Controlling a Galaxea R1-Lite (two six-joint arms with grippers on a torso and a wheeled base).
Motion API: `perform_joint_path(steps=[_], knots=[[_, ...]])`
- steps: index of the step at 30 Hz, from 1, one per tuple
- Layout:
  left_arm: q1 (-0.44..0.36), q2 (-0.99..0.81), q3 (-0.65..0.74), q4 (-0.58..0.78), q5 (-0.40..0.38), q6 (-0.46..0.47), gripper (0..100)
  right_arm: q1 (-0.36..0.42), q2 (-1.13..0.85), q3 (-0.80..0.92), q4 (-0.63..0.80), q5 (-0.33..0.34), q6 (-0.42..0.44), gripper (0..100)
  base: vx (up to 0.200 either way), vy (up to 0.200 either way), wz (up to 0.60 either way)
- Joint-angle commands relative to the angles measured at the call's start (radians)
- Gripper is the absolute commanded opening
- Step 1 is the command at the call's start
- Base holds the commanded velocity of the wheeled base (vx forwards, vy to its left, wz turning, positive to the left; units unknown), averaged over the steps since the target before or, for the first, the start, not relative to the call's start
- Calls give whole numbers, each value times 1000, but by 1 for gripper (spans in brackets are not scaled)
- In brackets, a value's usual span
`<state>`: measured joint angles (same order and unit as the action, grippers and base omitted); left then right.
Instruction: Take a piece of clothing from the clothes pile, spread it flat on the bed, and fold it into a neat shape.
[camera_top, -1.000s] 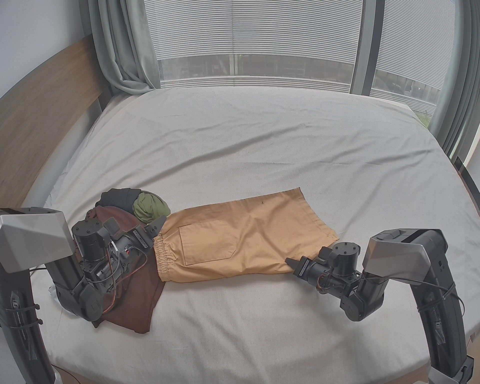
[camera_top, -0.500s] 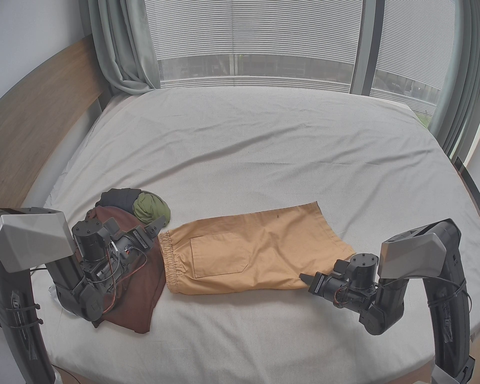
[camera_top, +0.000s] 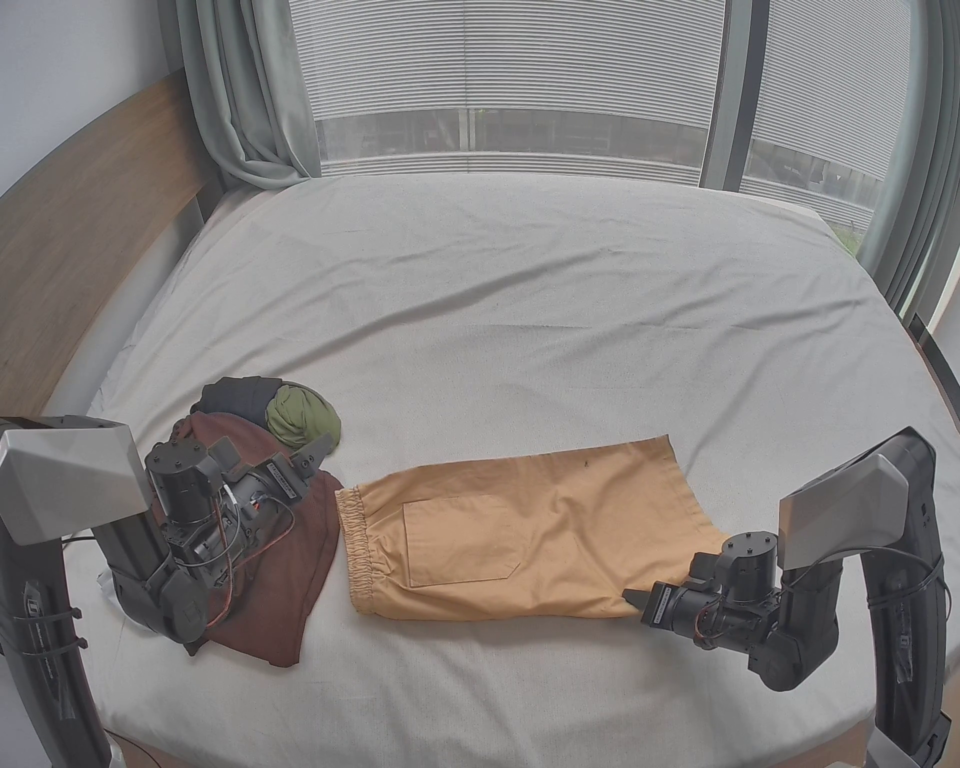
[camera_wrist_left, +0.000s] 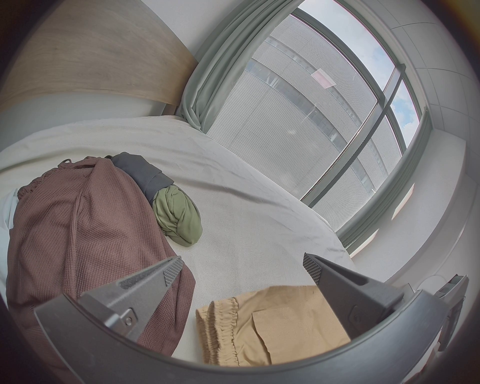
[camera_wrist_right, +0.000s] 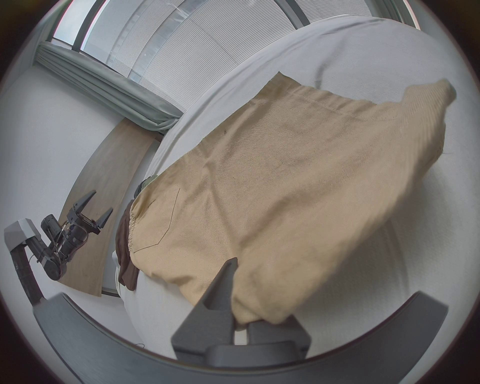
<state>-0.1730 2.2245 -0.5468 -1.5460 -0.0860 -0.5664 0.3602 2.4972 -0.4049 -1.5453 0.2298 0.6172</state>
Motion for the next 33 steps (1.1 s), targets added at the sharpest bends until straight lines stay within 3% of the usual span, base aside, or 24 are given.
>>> perform_joint_path(steps=[1,19,20,33], knots=[[-2,3,2,0,0,0,100,-14,-21,47,1,0,-16,0,0,0,0],[-8,4,33,0,-18,3,100,-20,-15,80,1,-24,-30,0,0,0,0],[-11,1,41,0,-20,-1,100,-18,-17,77,1,-26,-28,100,0,0,0],[-13,-16,85,0,-152,5,100,29,-149,221,2,29,-33,100,0,0,0]])
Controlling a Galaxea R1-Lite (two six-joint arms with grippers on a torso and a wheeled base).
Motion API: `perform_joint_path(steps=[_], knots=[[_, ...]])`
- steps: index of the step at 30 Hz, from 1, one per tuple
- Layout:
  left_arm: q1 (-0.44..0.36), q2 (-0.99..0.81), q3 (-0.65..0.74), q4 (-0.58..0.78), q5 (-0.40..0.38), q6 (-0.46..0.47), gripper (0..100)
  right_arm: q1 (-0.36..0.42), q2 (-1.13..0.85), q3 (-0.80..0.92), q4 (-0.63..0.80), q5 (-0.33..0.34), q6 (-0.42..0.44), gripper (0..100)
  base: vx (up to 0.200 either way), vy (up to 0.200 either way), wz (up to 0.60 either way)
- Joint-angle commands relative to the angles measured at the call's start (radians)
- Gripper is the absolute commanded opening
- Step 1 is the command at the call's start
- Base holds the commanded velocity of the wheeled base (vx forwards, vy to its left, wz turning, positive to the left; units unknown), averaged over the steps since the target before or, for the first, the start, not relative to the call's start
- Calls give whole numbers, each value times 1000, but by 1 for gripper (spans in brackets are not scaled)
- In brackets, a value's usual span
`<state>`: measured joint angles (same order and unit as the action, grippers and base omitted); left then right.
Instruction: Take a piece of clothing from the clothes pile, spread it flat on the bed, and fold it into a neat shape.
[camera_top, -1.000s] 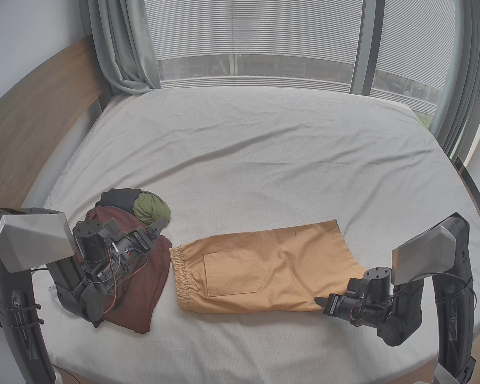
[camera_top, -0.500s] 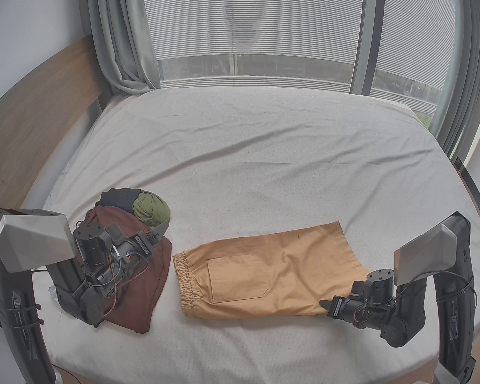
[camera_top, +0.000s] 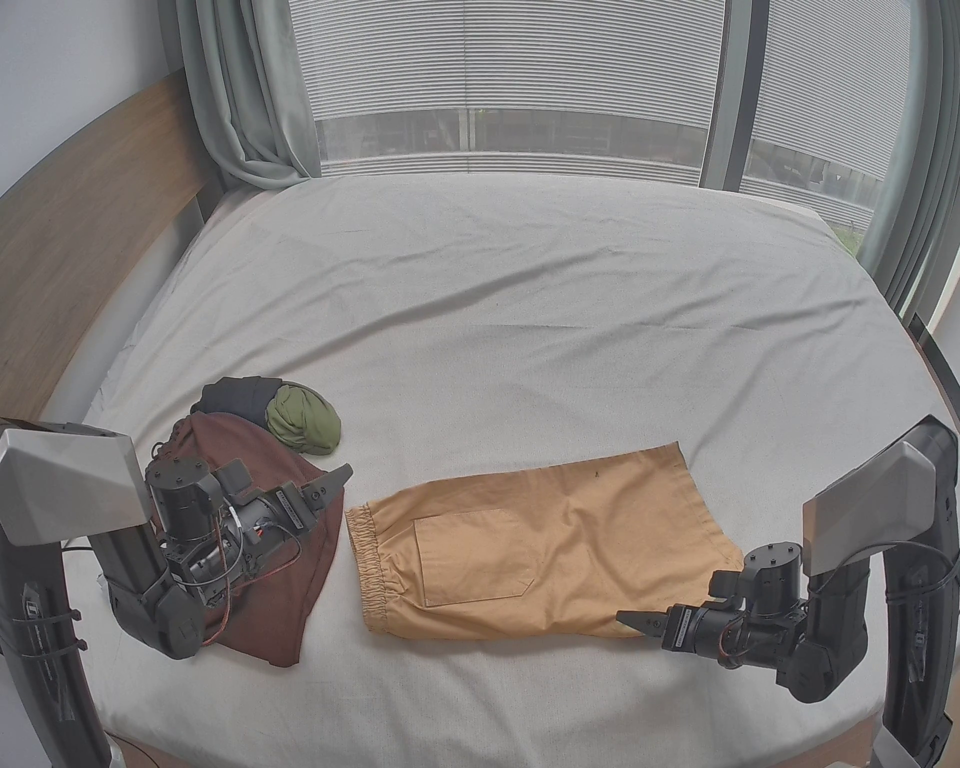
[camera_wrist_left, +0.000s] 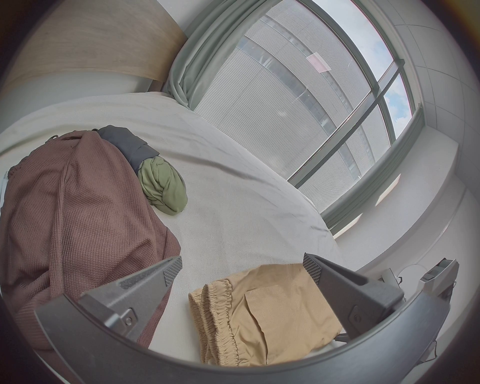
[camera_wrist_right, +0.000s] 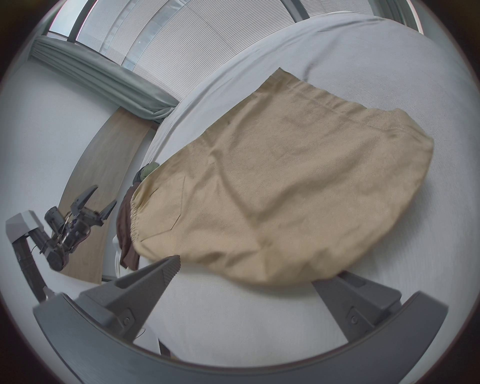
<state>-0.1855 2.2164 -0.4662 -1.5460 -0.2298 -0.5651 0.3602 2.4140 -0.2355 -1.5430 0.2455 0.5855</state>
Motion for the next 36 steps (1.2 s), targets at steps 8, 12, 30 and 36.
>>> perform_joint_path(steps=[8,12,30,36], knots=[[-3,-7,17,0,-13,8,100,103,-257,162,0,67,4,100,0,0,0],[-12,-9,18,-2,-20,7,100,118,-355,150,0,83,4,100,0,0,0],[-11,89,26,-2,-83,-7,100,23,-334,-38,0,201,19,100,0,0,0],[-38,160,18,-2,-83,-48,100,-7,-339,-38,0,204,17,100,0,0,0]])
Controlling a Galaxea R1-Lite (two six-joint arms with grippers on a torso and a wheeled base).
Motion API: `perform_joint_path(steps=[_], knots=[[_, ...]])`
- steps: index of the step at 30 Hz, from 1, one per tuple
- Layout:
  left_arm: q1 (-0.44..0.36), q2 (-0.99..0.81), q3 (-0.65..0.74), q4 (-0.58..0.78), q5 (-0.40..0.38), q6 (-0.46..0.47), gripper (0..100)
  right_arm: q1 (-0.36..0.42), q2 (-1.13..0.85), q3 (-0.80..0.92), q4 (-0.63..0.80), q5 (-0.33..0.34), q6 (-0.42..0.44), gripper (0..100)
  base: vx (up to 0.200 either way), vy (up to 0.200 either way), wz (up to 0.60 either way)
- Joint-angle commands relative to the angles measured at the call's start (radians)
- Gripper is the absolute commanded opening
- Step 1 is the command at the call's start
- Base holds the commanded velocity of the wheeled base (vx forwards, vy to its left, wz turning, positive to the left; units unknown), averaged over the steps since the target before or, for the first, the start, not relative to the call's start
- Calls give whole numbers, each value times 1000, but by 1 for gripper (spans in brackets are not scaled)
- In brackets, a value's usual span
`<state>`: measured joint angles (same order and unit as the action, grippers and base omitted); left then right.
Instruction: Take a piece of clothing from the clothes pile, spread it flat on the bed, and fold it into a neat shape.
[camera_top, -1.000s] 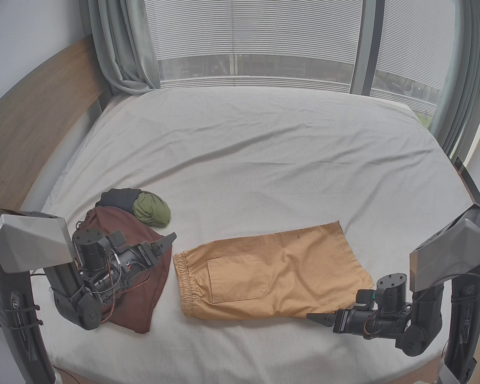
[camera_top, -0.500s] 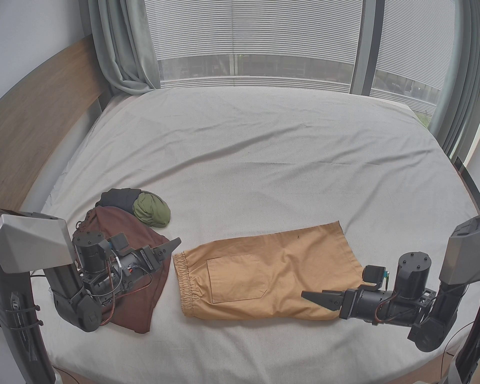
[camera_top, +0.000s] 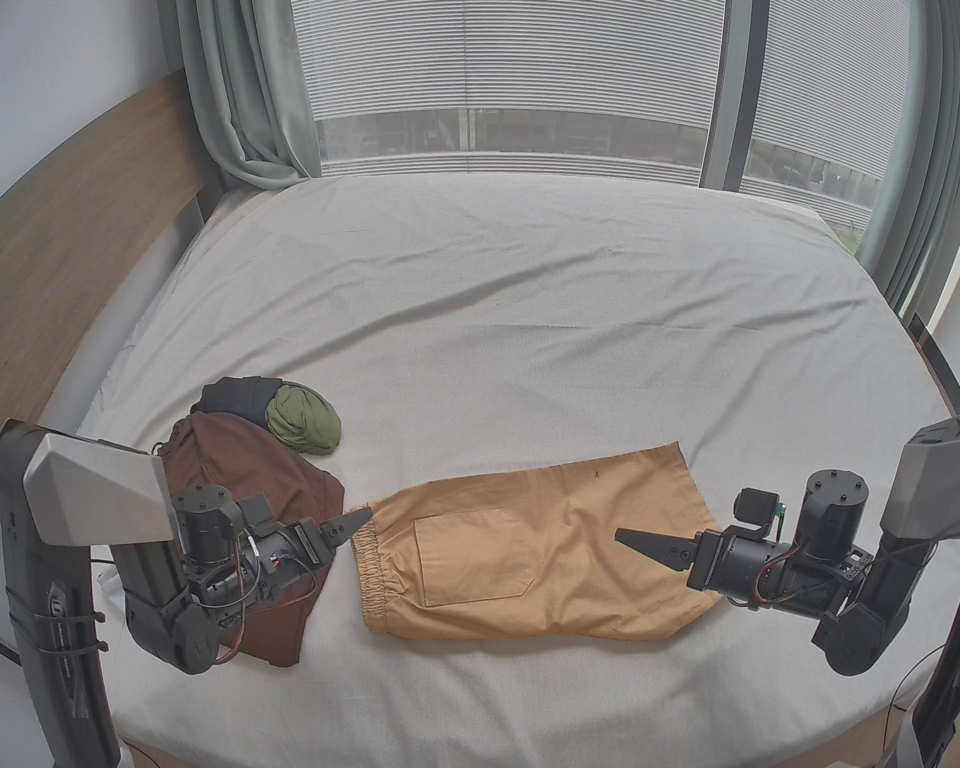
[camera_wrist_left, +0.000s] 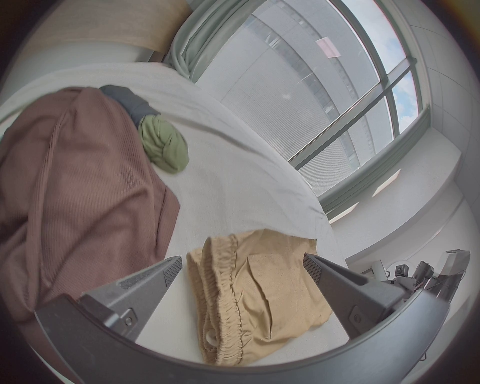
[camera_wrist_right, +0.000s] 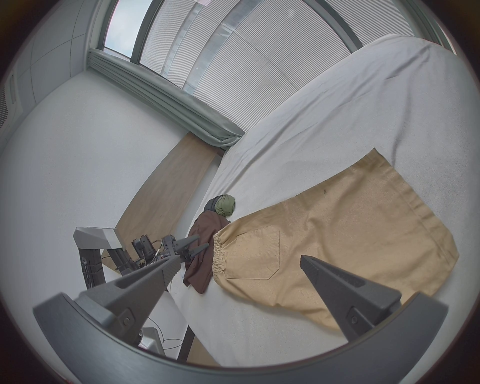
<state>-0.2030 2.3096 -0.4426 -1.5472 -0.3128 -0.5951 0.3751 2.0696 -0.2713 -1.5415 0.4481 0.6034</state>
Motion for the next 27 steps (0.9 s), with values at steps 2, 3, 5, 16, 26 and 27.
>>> perform_joint_path(steps=[2,3,5,16,26,27], knots=[[-33,90,-8,-2,0,-38,100,-27,7,1,-2,1,-1,100,0,0,0],[-39,99,-10,-1,0,-46,100,-27,9,1,-2,1,-1,100,0,0,0],[-49,108,-16,-1,3,-61,100,-27,9,1,-2,1,-1,100,0,0,0],[-65,180,-41,-1,12,-78,100,-39,7,-2,-2,1,-1,100,0,0,0],[-93,214,-70,-1,14,-84,100,-39,9,-2,-2,1,-1,100,0,0,0],[-93,215,-73,-1,14,-84,100,-39,9,-2,-2,1,-1,100,0,0,0]])
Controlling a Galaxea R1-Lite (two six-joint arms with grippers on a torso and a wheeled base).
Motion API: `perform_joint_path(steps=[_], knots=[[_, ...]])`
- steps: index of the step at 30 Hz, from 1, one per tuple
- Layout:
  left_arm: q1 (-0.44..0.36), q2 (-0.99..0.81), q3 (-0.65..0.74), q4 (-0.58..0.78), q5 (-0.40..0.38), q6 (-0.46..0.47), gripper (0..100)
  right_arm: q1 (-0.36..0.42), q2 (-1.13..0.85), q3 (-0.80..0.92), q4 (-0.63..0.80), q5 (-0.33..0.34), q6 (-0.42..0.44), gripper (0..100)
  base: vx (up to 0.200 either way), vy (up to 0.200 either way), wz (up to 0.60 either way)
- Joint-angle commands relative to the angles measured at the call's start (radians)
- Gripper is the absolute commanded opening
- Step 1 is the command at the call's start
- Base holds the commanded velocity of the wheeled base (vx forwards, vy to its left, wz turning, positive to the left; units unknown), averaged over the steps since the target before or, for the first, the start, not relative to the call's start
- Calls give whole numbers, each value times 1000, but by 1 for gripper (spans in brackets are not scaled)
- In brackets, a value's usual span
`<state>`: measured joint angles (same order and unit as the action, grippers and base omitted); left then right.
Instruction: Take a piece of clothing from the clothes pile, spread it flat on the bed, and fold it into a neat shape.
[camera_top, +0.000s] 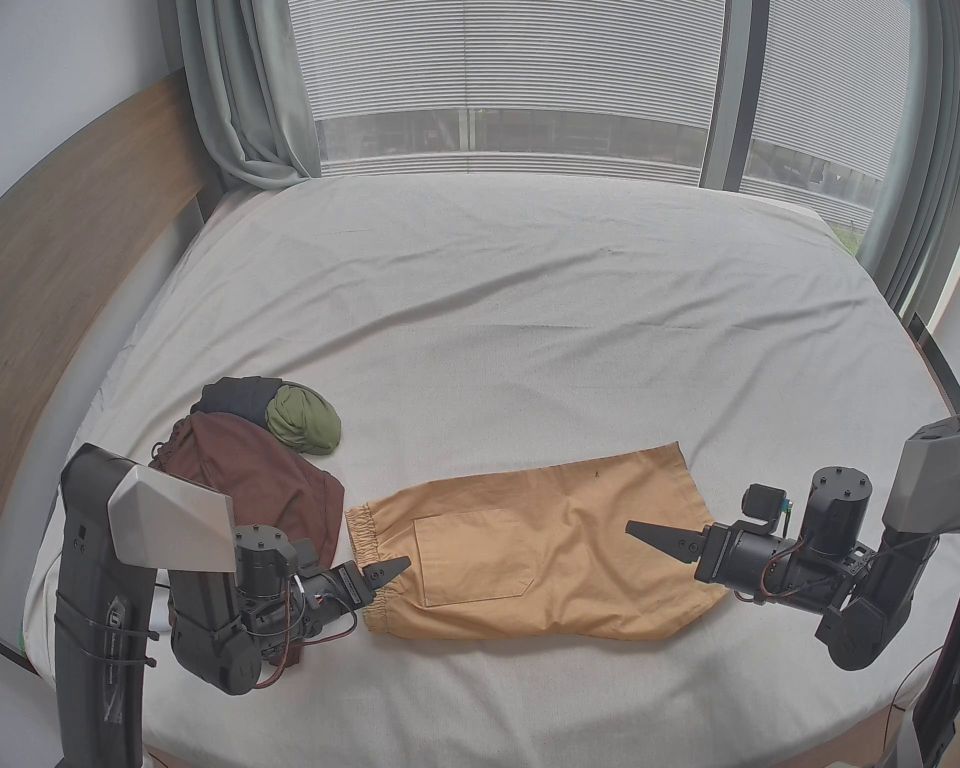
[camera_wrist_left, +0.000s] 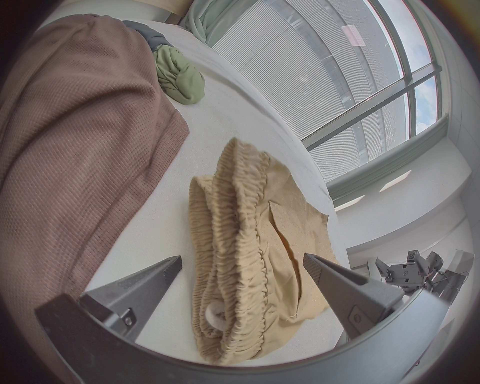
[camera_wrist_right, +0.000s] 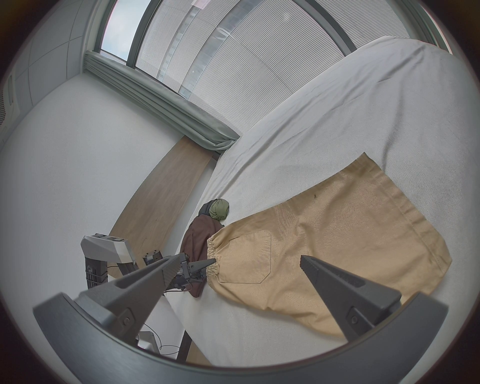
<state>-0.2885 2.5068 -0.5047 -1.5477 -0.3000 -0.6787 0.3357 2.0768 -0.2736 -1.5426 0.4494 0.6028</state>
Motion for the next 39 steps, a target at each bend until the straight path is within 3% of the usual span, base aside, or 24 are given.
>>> perform_joint_path(steps=[1,21,22,39], knots=[[-12,18,-15,0,1,-1,100,0,2,1,-1,0,0,100,0,0,0],[-35,47,-75,-2,1,-2,100,2,2,-1,-1,2,0,100,0,0,0],[-35,47,-75,0,1,-2,0,2,2,-1,-1,2,0,100,0,0,0],[-20,-31,-41,-2,-28,-87,0,-38,49,-21,-1,3,-1,100,0,0,0]])
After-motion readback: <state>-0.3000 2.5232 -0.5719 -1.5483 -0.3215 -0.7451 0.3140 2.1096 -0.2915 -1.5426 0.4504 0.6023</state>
